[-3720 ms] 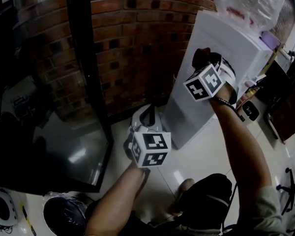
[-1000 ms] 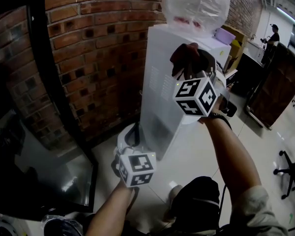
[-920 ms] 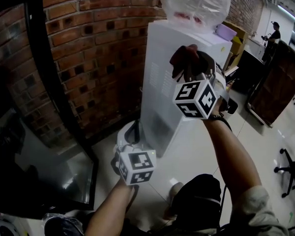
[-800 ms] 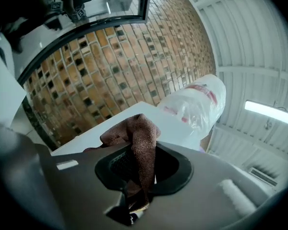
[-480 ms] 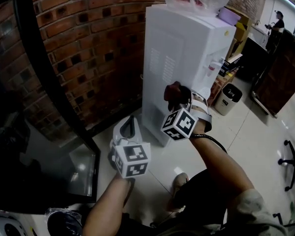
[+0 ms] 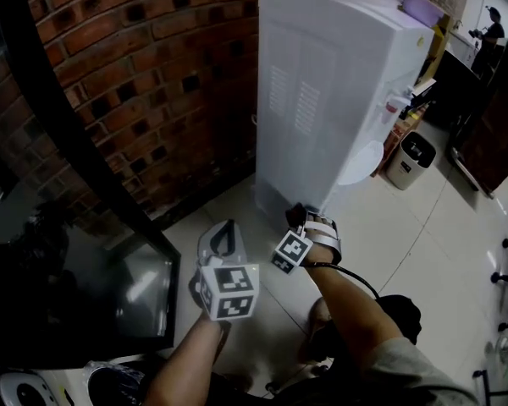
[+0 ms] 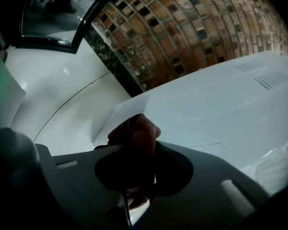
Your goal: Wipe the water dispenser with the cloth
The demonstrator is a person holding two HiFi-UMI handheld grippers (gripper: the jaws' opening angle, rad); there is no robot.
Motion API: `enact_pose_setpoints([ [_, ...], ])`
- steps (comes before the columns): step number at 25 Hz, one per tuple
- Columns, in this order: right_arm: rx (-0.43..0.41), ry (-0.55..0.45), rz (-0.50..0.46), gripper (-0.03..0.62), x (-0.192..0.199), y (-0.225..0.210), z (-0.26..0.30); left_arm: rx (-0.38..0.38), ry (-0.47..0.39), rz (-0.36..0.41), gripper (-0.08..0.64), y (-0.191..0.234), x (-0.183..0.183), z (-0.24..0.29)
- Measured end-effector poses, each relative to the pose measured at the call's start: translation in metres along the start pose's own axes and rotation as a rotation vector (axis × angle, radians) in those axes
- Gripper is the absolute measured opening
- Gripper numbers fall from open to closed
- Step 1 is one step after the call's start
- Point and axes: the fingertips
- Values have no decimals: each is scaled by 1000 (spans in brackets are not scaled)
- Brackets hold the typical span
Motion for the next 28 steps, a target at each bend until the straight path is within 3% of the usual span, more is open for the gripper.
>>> enact_pose_setpoints([
  [6, -81, 24, -91, 83, 12, 76, 40, -4, 32, -22, 0, 8, 16, -8],
  [9, -184, 19, -70, 83, 13, 93, 41, -4, 29, -32, 0, 10, 15, -9],
  [14, -481, -233, 96, 83, -47, 83, -31, -25, -14, -19, 0, 18, -3, -22],
  [19, -667, -554, 61, 83, -108, 41, -170, -54, -46, -32, 0, 28, -22, -54],
  [24, -759, -763, 165, 83, -136, -3, -281, -106, -67, -86, 0, 46, -33, -100],
  [28, -740, -809, 202, 83, -147, -20, -294, -184, -76, -114, 0, 73, -32, -131],
])
Point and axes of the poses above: the fingertips, and each gripper's own axes: z forward along the fingers, y to its left, x out of its underside, and after that the axes turned 6 degrees about x, right-handed
